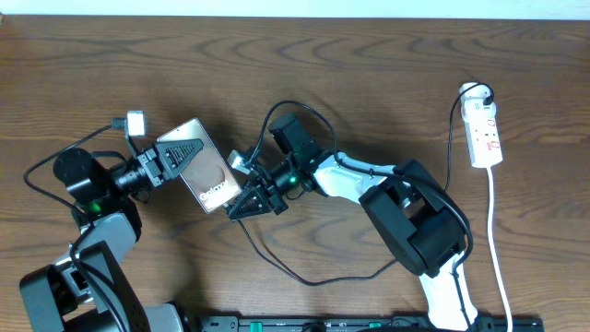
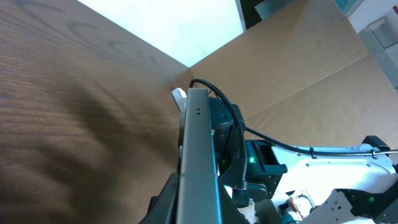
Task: Plug charger to phone and switch on socket
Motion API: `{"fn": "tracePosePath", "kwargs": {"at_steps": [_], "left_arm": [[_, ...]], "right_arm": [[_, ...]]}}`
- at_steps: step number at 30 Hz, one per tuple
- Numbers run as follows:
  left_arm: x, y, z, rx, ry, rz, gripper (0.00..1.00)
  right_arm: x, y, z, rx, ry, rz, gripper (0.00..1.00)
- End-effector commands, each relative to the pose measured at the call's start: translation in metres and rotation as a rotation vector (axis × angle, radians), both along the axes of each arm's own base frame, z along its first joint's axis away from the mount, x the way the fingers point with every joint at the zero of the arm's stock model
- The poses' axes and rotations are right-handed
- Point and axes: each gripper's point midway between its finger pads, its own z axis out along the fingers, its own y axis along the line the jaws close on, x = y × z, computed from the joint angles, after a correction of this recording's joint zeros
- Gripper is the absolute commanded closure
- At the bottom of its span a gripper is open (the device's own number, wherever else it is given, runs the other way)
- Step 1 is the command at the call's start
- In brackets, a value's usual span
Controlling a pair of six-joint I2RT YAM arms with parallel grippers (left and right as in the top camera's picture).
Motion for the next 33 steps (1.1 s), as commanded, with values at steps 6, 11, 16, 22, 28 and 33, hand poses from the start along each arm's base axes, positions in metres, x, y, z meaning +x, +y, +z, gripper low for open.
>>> {"fn": "tracePosePath", "kwargs": {"at_steps": [6,11,16,22,28,33], "left_arm": [[-0.0033,-0.0007,0.0012,-0.002,-0.001,-0.017,0.93],[-0.0033,-0.0007,0.0013,0.002,-0.008,-0.017,0.93],[-0.0033,-0.0007,0.0012,0.002,-0.009,-0.017,0.92],[-0.0034,-0.0008,0.0012,0.002,-0.009,-0.017,0.93],[-0.0033,-0.0008,0.0013,0.006,-0.015,-0.017,0.93],[-0.0034,-0.0008,0.0013,0.006,-0.015,-0.018,0.92]], "right_arm": [[-0.0017,0.0019,0.0015,0.000,-0.004,0.003,0.99],[-0.0018,0.0019,0.0017,0.001,-0.004,0.004,0.99],[-0.0019,0.0019,0.0022,0.005,-0.005,0.005,0.99],[-0.0022,0.0014,0.0035,0.012,-0.004,0.010,0.99],[-0.0032,0.0006,0.0055,0.023,-0.002,0.020,0.99],[-0.0033,0.0005,0.0057,0.024,-0.002,0.020,0.99]]}}
